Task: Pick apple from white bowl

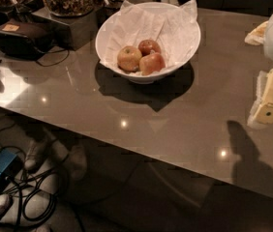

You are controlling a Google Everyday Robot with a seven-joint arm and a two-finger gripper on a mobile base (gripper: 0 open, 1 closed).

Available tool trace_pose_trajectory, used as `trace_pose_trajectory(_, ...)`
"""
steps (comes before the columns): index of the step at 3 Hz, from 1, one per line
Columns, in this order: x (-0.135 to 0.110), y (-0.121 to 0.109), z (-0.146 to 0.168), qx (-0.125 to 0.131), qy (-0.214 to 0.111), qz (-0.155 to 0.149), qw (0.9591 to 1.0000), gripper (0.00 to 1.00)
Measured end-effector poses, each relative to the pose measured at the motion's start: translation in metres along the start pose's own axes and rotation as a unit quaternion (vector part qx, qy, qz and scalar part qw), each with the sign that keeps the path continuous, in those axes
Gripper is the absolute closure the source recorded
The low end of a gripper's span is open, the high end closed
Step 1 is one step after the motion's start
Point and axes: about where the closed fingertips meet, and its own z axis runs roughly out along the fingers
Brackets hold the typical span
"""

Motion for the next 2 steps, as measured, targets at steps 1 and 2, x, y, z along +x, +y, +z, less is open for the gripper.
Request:
trace_pose_trajectory(1,0.0,0.0,0.0,0.0,0.0,0.0,1.0,0.0)
trace_pose_trajectory(2,-0.009,-0.01,0.0,-0.012,0.001,0.01,0.9999,0.0)
